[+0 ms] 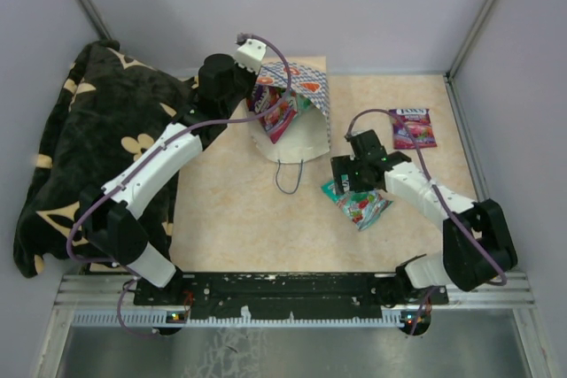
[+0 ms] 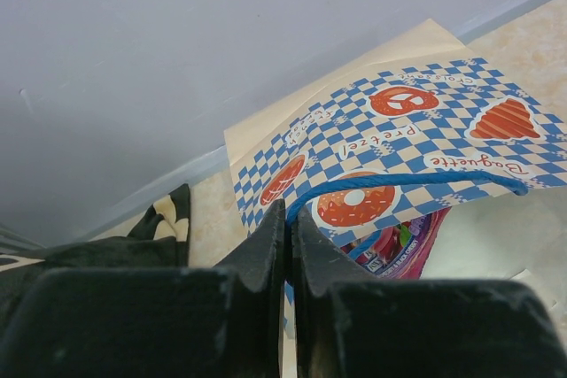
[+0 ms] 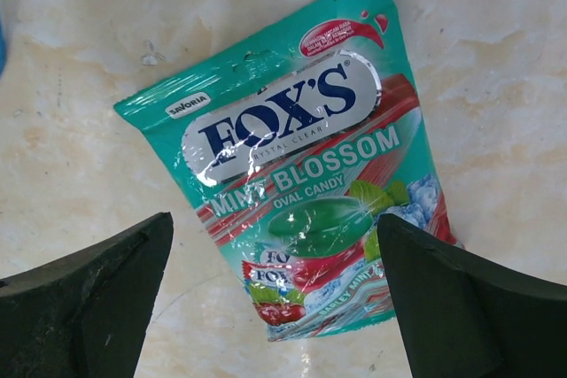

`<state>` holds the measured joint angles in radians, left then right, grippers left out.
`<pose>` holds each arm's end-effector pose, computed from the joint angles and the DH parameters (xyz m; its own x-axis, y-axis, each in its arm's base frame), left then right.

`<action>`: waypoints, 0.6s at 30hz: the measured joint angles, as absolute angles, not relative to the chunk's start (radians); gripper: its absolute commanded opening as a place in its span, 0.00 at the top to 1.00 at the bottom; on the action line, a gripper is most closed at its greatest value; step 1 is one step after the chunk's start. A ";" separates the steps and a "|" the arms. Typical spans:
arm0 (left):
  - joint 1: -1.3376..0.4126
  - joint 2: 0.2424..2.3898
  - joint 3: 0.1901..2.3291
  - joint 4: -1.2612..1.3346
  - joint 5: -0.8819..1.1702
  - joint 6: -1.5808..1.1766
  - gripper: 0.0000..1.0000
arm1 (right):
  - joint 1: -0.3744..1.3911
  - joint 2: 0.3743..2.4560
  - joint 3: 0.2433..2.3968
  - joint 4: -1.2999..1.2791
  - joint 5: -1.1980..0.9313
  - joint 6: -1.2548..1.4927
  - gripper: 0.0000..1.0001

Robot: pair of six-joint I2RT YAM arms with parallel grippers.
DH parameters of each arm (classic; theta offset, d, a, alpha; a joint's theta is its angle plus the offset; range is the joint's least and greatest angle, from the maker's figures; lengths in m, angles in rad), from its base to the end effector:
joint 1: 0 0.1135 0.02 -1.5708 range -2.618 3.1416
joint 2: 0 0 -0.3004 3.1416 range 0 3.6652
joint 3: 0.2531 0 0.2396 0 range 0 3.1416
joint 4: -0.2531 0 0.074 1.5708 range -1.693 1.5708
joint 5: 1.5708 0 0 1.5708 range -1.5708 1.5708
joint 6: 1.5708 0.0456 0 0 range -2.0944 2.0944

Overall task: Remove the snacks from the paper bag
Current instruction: Adjust the snack at the center of the board.

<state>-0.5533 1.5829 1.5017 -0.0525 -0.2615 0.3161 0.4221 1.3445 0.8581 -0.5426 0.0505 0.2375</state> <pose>0.3267 -0.1879 0.4391 -0.0177 0.3639 -0.9313 0.3106 0.8873 0.3408 0.2266 0.0992 0.2484 -0.8503 -0.1243 -0.5114 -0.1907 0.9784 0.0793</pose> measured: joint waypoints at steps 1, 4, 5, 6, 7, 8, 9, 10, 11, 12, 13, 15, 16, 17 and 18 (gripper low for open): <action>-0.553 1.583 1.502 -0.053 -0.262 0.316 0.94 | 0.422 1.361 0.856 -0.544 0.050 0.238 0.01; -0.553 1.583 1.502 -0.053 -0.262 0.316 0.94 | 0.422 1.415 0.850 -0.540 0.044 0.239 0.01; -0.553 1.583 1.502 -0.053 -0.262 0.316 0.94 | 0.422 1.424 0.847 -0.539 0.041 0.240 0.01; -0.553 1.583 1.502 -0.052 -0.262 0.316 0.94 | 0.422 1.433 0.845 -0.536 0.037 0.242 0.01; -0.553 1.583 1.502 -0.053 -0.262 0.316 0.94 | 0.422 1.442 0.844 -0.535 0.032 0.247 0.01; -0.553 1.583 1.502 -0.053 -0.262 0.316 0.94 | 0.422 1.448 0.844 -0.532 0.028 0.252 0.01; -0.553 1.583 1.502 -0.053 -0.262 0.316 0.94 | 0.422 1.452 0.843 -0.526 0.025 0.257 0.01; -0.553 1.583 1.502 -0.053 -0.262 0.316 0.94 | 0.422 1.454 0.841 -0.519 0.024 0.263 0.01; -0.553 1.583 1.502 -0.052 -0.262 0.316 0.94 | 0.422 1.456 0.837 -0.510 0.023 0.270 0.01; -0.553 1.583 1.502 -0.052 -0.262 0.316 0.94 | 0.422 1.459 0.836 -0.506 0.024 0.274 0.01; -0.553 1.583 1.502 -0.053 -0.262 0.316 0.94 | 0.422 1.463 0.831 -0.496 0.026 0.282 0.01; -0.553 1.583 1.502 -0.053 -0.262 0.316 0.94 | 0.422 1.472 0.831 -0.488 0.035 0.297 0.01; -0.553 1.583 1.502 -0.052 -0.262 0.316 0.94 | 0.422 1.479 0.831 -0.481 0.044 0.311 0.01; -0.553 1.583 1.502 -0.053 -0.262 0.316 0.94 | 0.423 1.484 0.831 -0.477 0.050 0.319 0.01; -0.553 1.583 1.502 -0.053 -0.262 0.316 0.94 | 0.423 1.492 0.831 -0.469 0.061 0.337 0.01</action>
